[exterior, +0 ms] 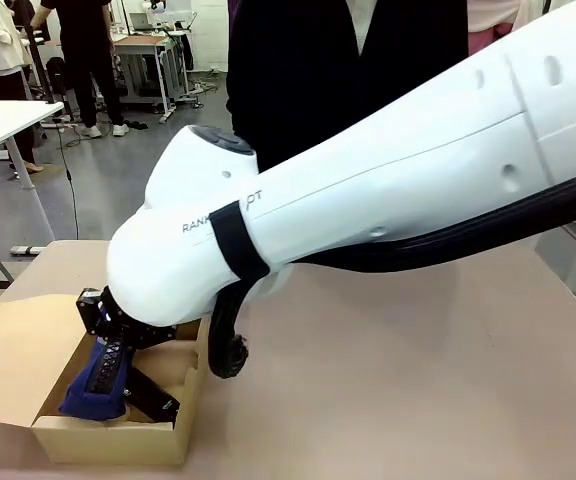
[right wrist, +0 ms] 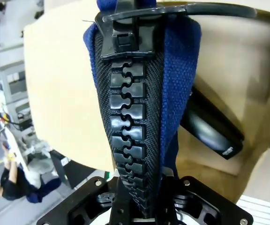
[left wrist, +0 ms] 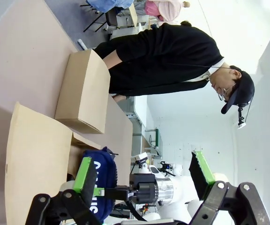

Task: Place items inside the box.
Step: Pick up a Pencil pouch or Stapler and place it inside the Mailer Box closest to the robot.

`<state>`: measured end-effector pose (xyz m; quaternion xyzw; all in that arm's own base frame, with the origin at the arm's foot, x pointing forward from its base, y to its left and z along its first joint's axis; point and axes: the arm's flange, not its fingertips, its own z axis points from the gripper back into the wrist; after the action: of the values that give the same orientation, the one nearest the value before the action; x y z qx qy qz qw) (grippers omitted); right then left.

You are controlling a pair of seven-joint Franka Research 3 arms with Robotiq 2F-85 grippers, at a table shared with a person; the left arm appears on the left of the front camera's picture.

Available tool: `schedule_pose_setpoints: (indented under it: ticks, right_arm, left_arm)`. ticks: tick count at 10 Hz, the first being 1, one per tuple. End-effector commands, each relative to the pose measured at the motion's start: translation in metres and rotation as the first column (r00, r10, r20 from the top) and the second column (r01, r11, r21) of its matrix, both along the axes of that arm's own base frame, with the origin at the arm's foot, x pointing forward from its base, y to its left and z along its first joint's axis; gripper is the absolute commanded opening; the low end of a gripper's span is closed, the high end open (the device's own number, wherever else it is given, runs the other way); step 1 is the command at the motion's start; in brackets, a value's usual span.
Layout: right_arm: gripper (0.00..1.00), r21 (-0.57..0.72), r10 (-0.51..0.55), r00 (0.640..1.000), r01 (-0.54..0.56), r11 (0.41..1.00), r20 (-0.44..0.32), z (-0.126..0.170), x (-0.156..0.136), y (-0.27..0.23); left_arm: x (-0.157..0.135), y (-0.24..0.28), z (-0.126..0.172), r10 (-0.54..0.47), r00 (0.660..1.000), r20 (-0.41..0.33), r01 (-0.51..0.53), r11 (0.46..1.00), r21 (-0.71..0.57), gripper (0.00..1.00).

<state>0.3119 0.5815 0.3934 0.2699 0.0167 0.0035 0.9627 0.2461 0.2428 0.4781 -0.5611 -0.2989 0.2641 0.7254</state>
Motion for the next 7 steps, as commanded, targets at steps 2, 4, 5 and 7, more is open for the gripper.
schedule_pose_setpoints:
  ticks: [2,4,5,7]
  right_arm:
    - [0.06,-0.058,-0.033,0.999,0.033,0.998,0.0,-0.003,0.009,0.025]
    - [0.06,-0.084,-0.04,0.998,0.036,0.996,-0.039,-0.014,0.015,0.024]
    - [0.06,-0.097,-0.051,0.997,0.046,0.994,-0.053,-0.02,0.019,0.023]
    - [0.06,-0.105,-0.038,0.995,0.029,0.994,-0.089,-0.032,0.023,0.024]
  left_arm:
    - [0.0,0.0,0.001,0.0,1.0,0.03,0.0,1.0,-0.005,1.0]
    - [0.0,0.0,0.001,0.0,1.0,0.03,0.0,1.0,-0.005,1.0]
    - [0.0,0.0,0.001,0.0,1.0,0.03,0.0,1.0,-0.005,1.0]
    - [0.0,0.0,0.001,0.0,1.0,0.03,0.0,1.0,-0.005,1.0]
